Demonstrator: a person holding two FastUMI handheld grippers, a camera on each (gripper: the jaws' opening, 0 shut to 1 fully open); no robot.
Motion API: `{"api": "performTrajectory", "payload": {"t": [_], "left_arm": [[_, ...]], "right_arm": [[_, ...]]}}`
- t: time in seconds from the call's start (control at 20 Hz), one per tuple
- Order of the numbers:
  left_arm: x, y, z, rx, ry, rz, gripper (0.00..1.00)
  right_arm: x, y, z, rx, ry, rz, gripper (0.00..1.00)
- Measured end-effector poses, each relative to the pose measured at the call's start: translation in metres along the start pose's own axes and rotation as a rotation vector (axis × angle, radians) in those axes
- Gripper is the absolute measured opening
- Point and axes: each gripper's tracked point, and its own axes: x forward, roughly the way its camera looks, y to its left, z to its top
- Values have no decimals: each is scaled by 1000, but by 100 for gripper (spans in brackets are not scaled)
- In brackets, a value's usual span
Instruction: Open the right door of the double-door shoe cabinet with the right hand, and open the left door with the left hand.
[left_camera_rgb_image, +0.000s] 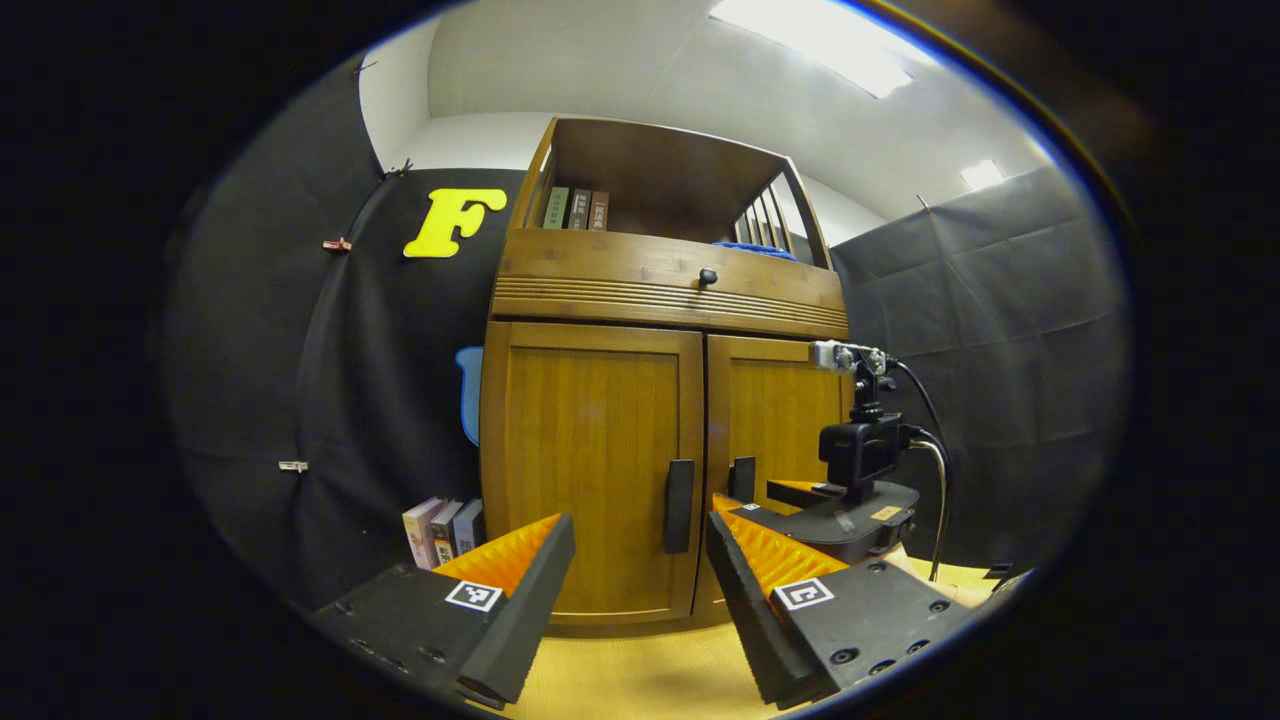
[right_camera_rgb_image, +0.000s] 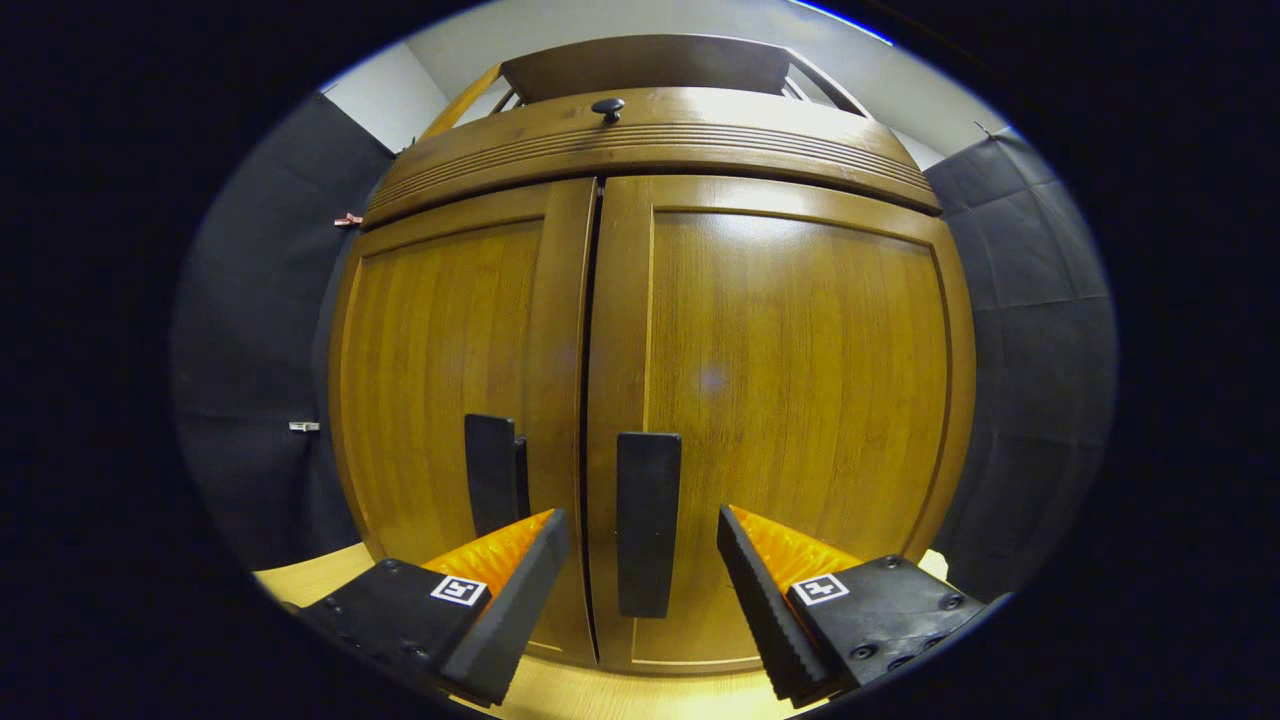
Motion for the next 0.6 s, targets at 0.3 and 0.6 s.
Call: {"api": "performTrajectory", "payload": {"t": [0.3,0.6], "left_arm": [[1,14,-6,-17,8,30,82],[-5,28,-7,-35,6,67,83]], "right_arm": [[19,-4,-2,21,-30,-16,67],[21,-3,-4,14,-22,-14,27]]}}
